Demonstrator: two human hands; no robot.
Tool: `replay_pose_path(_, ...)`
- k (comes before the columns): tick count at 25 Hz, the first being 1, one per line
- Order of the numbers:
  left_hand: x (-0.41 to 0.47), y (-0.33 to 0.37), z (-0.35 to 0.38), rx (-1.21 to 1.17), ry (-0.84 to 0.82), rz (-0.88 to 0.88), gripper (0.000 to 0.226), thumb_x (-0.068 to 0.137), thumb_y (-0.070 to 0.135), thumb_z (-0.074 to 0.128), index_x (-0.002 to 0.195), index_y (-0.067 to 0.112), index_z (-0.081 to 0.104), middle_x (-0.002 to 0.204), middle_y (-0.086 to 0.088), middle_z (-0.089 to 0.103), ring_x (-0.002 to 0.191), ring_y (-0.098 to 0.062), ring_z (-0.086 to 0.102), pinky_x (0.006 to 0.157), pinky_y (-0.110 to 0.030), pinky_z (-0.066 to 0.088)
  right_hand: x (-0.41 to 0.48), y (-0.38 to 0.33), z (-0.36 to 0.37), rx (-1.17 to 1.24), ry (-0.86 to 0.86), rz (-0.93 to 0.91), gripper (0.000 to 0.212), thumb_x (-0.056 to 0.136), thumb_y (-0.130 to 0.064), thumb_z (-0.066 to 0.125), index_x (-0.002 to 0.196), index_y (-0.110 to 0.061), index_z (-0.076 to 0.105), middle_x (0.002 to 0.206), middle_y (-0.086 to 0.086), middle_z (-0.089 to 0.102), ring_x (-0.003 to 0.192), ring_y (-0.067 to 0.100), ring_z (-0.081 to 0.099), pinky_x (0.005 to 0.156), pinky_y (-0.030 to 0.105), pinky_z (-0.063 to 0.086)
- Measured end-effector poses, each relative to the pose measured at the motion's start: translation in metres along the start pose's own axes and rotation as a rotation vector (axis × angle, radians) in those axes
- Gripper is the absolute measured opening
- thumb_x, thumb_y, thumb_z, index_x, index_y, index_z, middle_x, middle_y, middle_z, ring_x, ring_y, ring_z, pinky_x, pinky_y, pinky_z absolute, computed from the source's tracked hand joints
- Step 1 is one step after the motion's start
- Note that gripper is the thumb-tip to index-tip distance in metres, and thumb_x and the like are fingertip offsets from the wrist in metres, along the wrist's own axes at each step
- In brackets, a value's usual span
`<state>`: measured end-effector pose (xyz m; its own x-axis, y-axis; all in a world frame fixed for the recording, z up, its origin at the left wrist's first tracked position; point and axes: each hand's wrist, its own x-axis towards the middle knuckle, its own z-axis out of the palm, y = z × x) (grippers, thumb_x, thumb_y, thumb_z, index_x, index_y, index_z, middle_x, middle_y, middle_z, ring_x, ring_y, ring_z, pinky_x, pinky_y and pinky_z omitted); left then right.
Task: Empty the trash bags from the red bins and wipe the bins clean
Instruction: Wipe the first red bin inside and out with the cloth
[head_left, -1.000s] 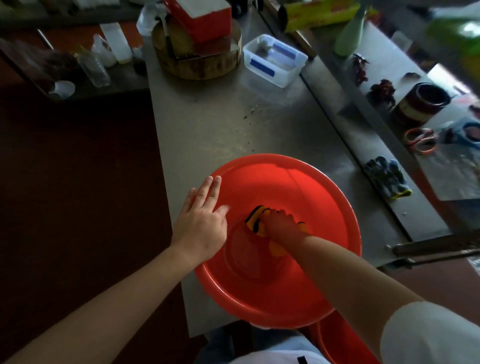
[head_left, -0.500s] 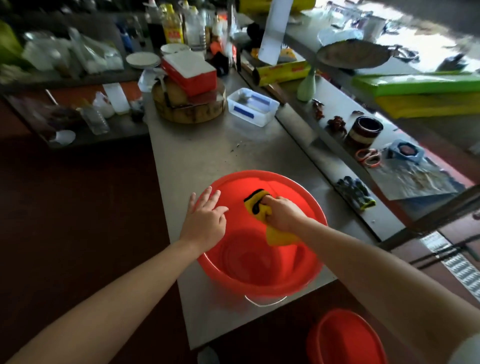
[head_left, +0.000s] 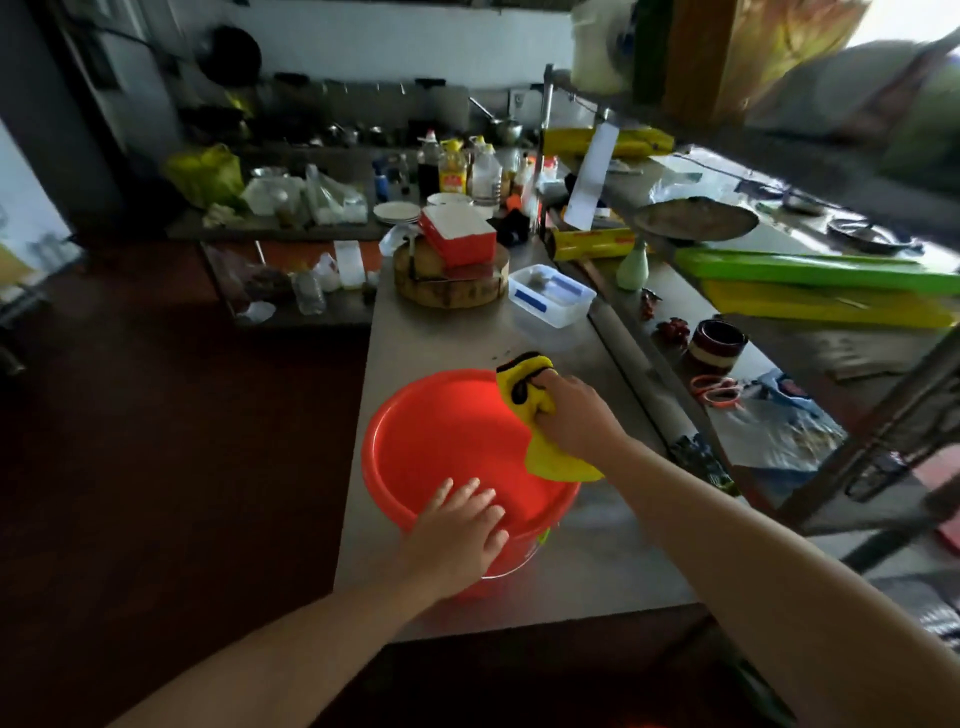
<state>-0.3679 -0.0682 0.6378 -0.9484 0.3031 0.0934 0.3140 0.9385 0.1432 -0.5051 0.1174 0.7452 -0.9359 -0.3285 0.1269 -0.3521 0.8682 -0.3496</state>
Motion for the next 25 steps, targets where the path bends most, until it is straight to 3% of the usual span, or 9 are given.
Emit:
replay_pose_path(4,-0.007,0.018,0.014,-0.029,-0.043,-0.026,0.05,0.104,0.047,0.04,0.148,0.022,0.042,0.155,0.004,0.044,0.15,-0.015,0.026,0.125,-0.045,0.002,-0.041,0.014,-0.001,-0.007,-0.019,0.03,0.045,0.085,-0.022,0.057,0.129,-0.026,0.053,0.105,0.014,0.058,0.097,0.039,0.059,0.083,0.044,0.05)
replay_pose_path(8,-0.011,0.014,0.013,-0.096,-0.008,0.014,0.038,0.103,0.032,0.049,0.14,0.02,0.05,0.145,0.009,0.054,0.15,-0.014,0.027,0.122,-0.049,-0.005,-0.074,0.027,0.008,0.005,-0.011,0.123,0.042,0.085,-0.025,0.057,0.127,-0.029,0.053,0.104,0.009,0.056,0.099,0.035,0.058,0.082,0.042,0.05)
replay_pose_path(11,-0.025,-0.012,0.007,-0.07,-0.004,0.096,0.038,0.103,0.029,0.051,0.139,0.018,0.052,0.148,0.008,0.052,0.152,-0.014,0.023,0.122,-0.049,-0.007,-0.087,0.023,0.013,0.025,0.012,0.133,0.042,0.084,-0.027,0.057,0.125,-0.03,0.053,0.101,0.006,0.055,0.097,0.032,0.057,0.079,0.041,0.048)
replay_pose_path(14,-0.051,-0.059,0.001,-0.02,-0.04,0.167,0.037,0.105,0.027,0.046,0.14,0.016,0.049,0.155,0.002,0.044,0.153,-0.017,0.017,0.122,-0.04,-0.012,-0.096,0.011,0.023,0.031,0.008,0.093,0.045,0.081,-0.03,0.056,0.125,-0.035,0.052,0.1,0.003,0.055,0.096,0.03,0.057,0.079,0.04,0.049)
replay_pose_path(19,-0.078,-0.085,-0.003,-0.012,-0.014,0.252,0.047,0.102,0.041,0.048,0.145,0.023,0.042,0.153,0.005,0.044,0.151,-0.015,0.022,0.126,-0.046,0.002,-0.11,-0.019,0.047,0.058,-0.019,0.089,0.05,0.081,-0.032,0.057,0.13,-0.04,0.05,0.098,-0.004,0.049,0.098,0.029,0.055,0.077,0.039,0.051)
replay_pose_path(22,-0.073,-0.055,0.006,-0.095,-0.002,0.167,0.042,0.1,0.04,0.053,0.139,0.024,0.049,0.143,0.008,0.054,0.147,-0.015,0.034,0.122,-0.042,-0.009,-0.119,-0.031,0.053,0.046,-0.037,0.086,0.051,0.081,-0.033,0.059,0.131,-0.041,0.048,0.103,-0.001,0.053,0.1,0.03,0.056,0.077,0.041,0.052)
replay_pose_path(25,-0.068,-0.04,0.003,-0.095,0.005,0.047,0.032,0.103,0.033,0.048,0.134,0.023,0.053,0.141,0.005,0.056,0.146,-0.015,0.034,0.119,-0.048,-0.016,-0.127,-0.037,0.05,0.034,-0.026,0.107,0.051,0.083,-0.032,0.059,0.133,-0.039,0.049,0.108,0.002,0.055,0.103,0.031,0.055,0.08,0.041,0.052)
